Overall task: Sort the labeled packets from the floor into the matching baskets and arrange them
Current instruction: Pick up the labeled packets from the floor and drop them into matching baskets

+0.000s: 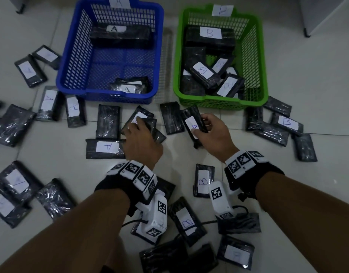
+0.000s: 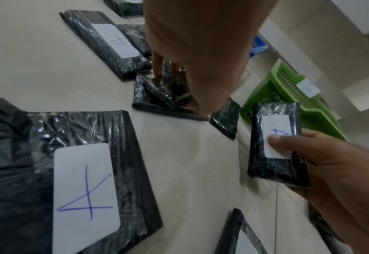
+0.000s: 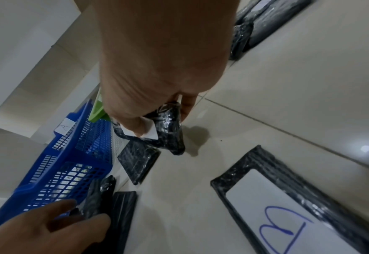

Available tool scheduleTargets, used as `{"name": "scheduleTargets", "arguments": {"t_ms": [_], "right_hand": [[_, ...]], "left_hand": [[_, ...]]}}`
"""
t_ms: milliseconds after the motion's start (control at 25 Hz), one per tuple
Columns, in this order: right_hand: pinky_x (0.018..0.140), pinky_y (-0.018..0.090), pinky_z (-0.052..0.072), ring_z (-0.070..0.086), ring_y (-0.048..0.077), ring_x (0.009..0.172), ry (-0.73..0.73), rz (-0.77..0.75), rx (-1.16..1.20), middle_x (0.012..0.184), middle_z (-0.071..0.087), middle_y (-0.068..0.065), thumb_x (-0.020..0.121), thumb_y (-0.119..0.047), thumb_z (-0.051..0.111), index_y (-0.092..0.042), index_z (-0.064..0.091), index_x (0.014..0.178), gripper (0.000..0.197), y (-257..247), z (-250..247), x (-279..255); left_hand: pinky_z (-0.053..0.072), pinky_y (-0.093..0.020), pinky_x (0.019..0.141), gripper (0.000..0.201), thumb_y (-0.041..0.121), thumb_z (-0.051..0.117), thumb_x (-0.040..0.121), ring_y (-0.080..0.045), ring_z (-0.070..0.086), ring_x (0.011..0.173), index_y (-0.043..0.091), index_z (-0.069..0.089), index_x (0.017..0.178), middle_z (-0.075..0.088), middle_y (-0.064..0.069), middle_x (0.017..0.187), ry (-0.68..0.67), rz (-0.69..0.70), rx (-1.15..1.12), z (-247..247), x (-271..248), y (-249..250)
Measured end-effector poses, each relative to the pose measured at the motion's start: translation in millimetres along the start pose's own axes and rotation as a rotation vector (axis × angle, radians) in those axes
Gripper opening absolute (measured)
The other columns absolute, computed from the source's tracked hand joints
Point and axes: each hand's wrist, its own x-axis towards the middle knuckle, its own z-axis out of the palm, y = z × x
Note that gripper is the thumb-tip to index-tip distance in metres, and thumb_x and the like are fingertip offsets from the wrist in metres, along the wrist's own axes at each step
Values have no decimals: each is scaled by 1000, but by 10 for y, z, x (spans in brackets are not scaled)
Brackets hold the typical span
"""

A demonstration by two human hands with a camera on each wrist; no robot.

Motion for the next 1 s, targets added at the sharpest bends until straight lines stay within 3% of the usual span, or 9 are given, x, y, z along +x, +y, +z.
{"name": "scheduleTargets", "arguments": {"t_ms": [80,200,400,520,640,720,840,960,1000], "right_hand": [[63,4,45,60,-4,74,24,-34,-4,85,65,-13,82,-12,75,-20,64,103,26,-60,-64,-38],[67,6,47,58,-10,72,60,-79,-27,83,64,-17,81,-15,75,-21,65,104,26,-146,-90,-63],[73,14,53,62,-4,82,45,-244,-57,90,69,-12,81,-21,75,-24,62,115,36,-447,5,-79],[74,15,53,64,-1,83,58,-338,-27,94,69,-10,81,-21,76,-23,60,117,39,-692,204,52],[82,20,51,61,5,89,95,-393,-13,106,68,2,83,-17,73,-17,64,120,37,-972,545,349],[86,16,46,59,8,97,117,-356,52,114,66,7,86,-13,70,-10,62,126,41,-1185,781,577],[84,15,45,58,10,98,114,-226,142,110,62,1,88,-11,67,-8,59,129,42,-1436,1086,815],[89,28,51,60,13,94,73,-226,102,105,65,1,90,-9,63,-9,64,120,31,-1531,1352,935],[89,28,50,59,12,94,40,-227,63,106,66,1,91,-9,61,-10,64,120,29,-1547,1426,958]], "left_hand": [[47,-50,89,76,26,72,77,-37,47,122,8,34,140,50,-19,130,5,31,-106,-70,-10,-80],[55,-43,80,46,17,61,82,-34,66,91,11,51,127,68,-15,99,55,35,-394,-132,26,-233],[49,-23,53,16,18,66,91,-12,57,55,9,70,103,67,0,70,-65,-213,-1083,-374,70,-344],[58,-32,67,11,22,65,92,-17,65,67,13,70,93,72,-2,77,-82,-381,-1393,-593,115,-465],[59,-41,79,24,24,64,93,-25,68,86,9,66,112,72,-10,100,-84,-371,-1508,-778,244,-692],[59,-43,82,28,19,65,92,-28,70,91,5,64,116,72,-14,104,-55,-404,-1565,-867,332,-855],[55,-50,90,21,9,67,89,-31,71,95,4,63,108,74,-16,101,-35,-482,-1659,-944,472,-1066],[61,-33,72,21,6,67,88,-21,74,75,5,61,108,76,-9,83,-1,-477,-1706,-996,573,-1152],[61,-30,67,18,6,67,88,-18,73,72,6,62,105,76,-7,80,10,-468,-1708,-1006,583,-1145]]}}
